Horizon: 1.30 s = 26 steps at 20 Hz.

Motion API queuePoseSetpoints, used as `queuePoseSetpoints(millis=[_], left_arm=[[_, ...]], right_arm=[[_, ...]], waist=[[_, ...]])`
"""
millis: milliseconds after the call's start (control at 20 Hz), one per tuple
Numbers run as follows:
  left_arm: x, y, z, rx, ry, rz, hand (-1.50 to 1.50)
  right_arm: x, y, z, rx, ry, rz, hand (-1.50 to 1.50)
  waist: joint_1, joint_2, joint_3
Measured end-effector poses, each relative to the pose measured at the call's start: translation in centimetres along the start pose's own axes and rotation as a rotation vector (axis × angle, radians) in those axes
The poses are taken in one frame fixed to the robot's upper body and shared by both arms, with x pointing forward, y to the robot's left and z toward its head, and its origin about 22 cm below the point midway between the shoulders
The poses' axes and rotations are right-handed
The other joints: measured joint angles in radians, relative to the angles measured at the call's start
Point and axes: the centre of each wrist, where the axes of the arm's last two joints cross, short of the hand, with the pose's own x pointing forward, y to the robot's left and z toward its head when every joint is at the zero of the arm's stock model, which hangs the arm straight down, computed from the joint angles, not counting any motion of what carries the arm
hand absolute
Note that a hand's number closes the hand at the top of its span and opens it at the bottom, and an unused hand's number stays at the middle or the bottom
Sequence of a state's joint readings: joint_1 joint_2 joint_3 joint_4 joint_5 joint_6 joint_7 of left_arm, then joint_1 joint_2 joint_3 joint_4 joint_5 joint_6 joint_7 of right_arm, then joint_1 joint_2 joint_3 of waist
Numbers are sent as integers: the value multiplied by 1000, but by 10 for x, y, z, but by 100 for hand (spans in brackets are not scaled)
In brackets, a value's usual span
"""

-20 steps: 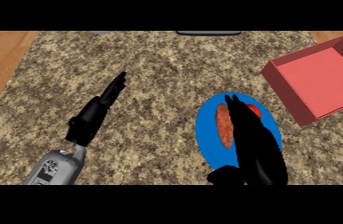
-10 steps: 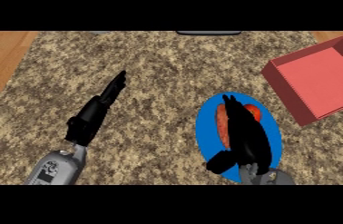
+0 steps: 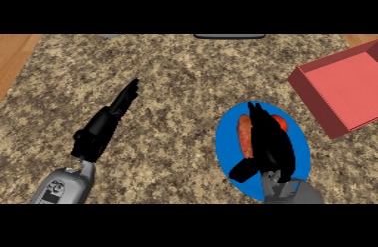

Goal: Pick the sweet potato from the plate and place it in the cardboard box

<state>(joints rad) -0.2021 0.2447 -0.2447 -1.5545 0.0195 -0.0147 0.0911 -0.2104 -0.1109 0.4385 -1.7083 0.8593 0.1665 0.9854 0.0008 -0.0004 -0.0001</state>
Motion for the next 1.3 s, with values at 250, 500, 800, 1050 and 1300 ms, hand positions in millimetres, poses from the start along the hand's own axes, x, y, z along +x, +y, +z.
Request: queuePoseSetpoints(millis=[250,500,800,1050,1300], left_arm=[[-2,4,-1,3,3,0,0],[-4,-5,-5,2,4,1,0],[-3,4,-1,-1,3,4,0],[-8,-2,-4,-2,3,1,0],[-8,-2,-1,-5,2,1,0]], right_arm=[[-3,6,-7,8,21,14,-150],[-6,15,-16,53,40,35,-150],[-6,24,-26,93,63,45,-150],[-8,37,-31,105,66,56,-150],[-16,44,-39,97,75,80,-150]], waist=[[0,0,0],[-1,0,0],[0,0,0],[0,-1,-1],[2,-4,-3]])
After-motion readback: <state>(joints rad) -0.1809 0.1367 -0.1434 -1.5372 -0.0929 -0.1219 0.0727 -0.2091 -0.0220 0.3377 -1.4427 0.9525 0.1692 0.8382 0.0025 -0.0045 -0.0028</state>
